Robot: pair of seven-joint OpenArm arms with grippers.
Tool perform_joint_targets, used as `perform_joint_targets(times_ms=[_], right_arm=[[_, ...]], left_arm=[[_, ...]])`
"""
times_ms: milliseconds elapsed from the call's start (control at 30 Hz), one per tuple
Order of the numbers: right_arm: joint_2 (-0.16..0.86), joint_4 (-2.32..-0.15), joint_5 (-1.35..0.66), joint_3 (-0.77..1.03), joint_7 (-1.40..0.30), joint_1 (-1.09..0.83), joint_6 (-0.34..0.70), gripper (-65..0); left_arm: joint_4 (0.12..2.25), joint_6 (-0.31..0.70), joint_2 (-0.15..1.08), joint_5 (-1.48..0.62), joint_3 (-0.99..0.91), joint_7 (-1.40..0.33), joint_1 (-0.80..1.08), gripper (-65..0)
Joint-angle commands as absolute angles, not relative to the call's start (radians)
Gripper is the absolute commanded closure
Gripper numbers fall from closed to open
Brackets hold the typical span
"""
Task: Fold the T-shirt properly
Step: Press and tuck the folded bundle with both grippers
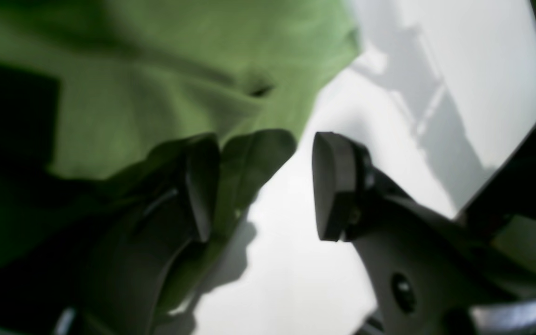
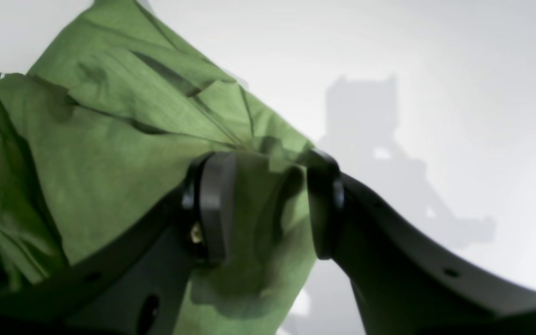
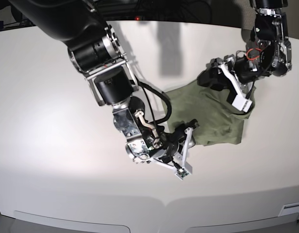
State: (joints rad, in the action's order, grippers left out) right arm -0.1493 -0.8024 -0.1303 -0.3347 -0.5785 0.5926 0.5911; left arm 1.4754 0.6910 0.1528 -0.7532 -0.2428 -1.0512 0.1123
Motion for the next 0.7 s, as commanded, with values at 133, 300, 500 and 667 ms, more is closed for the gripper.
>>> perform_joint_targets(times_ms=[133,300,500,667], right_arm=[[-0.157,-0.817,-0.133,-0.334,-0.559,0.595,0.615,-25.4],[-0.112,-0.817,-0.137,-0.334,-0.609,0.548,0.639,-25.4],[0.006,-0.842,-0.302,-0.335,-0.689,0.493,0.698,-25.3],[0.074,-0.945,-0.410,-0.374,-0.788,0.415,0.698,-25.3]], left_arm=[[1.419,0.698,0.169,-0.645,-0.248,-0.979,0.051,-31.4],[1.413,0.698,0.173,-0.544,-0.248,-0.941,-0.001,-31.4],[1.413,0.698,0.204,-0.414,-0.248,-0.805,-0.022,-31.4],[1.401,0.698,0.231,-0.391,-0.248,-0.749,-0.023,-31.4]])
